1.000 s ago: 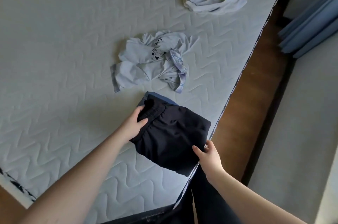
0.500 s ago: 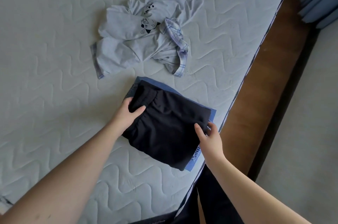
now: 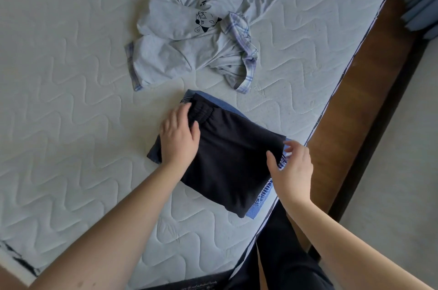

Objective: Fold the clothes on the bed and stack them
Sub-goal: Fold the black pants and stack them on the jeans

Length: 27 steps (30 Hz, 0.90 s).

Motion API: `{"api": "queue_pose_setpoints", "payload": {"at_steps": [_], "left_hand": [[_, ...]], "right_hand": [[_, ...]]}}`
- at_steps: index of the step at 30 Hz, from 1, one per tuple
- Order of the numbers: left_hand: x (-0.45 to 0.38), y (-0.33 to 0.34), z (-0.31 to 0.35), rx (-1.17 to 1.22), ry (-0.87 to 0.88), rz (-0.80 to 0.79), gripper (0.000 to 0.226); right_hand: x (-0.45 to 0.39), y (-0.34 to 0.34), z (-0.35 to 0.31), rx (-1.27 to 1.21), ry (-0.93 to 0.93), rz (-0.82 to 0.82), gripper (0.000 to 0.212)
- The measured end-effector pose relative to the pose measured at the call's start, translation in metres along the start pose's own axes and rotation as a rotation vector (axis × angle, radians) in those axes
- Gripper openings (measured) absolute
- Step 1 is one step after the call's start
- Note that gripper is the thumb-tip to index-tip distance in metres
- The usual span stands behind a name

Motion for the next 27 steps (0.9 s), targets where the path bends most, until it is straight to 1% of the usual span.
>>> {"api": "queue_pose_setpoints", "payload": {"at_steps": [1,2,3,4,5,7,9,12,14,20,23,25,27], "left_hand": [[0.005,0.000,0.014,-0.029,0.120,0.026,0.044],[0.013,0.004,0.027,-0.052,0.228,0.023,0.045],[0.023,0.010,0.037,-0.075,0.307,-0.005,0.047],[0.034,0.019,0.043,-0.103,0.344,-0.054,0.051],[0.045,0.028,0.045,-0.139,0.341,-0.109,0.054],[0.067,0.043,0.040,-0.204,0.254,-0.179,0.058],[0.081,0.052,0.030,-0.252,0.193,-0.202,0.057],[0.083,0.065,0.020,-0.292,0.242,-0.242,0.056],[0.079,0.074,0.013,-0.289,0.265,-0.278,0.057],[0.075,0.082,0.003,-0.246,0.222,-0.360,0.060],[0.077,0.071,0.014,-0.238,0.168,-0.334,0.060],[0.090,0.063,0.033,-0.200,0.085,-0.282,0.060],[0.113,0.061,0.060,-0.130,0.063,-0.248,0.060]], "right_hand": [[0.005,0.000,-0.015,0.029,-0.154,0.029,0.044],[0.011,0.006,-0.029,0.067,-0.283,0.021,0.048],[0.016,0.016,-0.041,0.108,-0.383,-0.004,0.052],[0.020,0.028,-0.051,0.152,-0.452,-0.028,0.055],[0.023,0.042,-0.058,0.198,-0.498,-0.055,0.057],[0.025,0.068,-0.065,0.309,-0.559,-0.123,0.059],[0.018,0.090,-0.058,0.449,-0.578,-0.179,0.061],[0.002,0.107,-0.037,0.601,-0.542,-0.200,0.064],[-0.004,0.112,-0.030,0.651,-0.515,-0.194,0.065],[-0.004,0.101,-0.014,0.694,-0.399,-0.176,0.074],[0.009,0.087,-0.004,0.726,-0.421,-0.175,0.073],[0.029,0.081,-0.001,0.716,-0.477,-0.186,0.066],[0.054,0.080,0.004,0.704,-0.549,-0.223,0.061]]}}
Point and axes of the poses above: each hand's wrist, its own x-axis away from the middle knuckle, its own y-axis out of the palm, z = x × y, the point moved 8 cm from there along -x, towards the middle knuckle, and after that the axes turned 11 degrees about y, right-handed, at the moved point
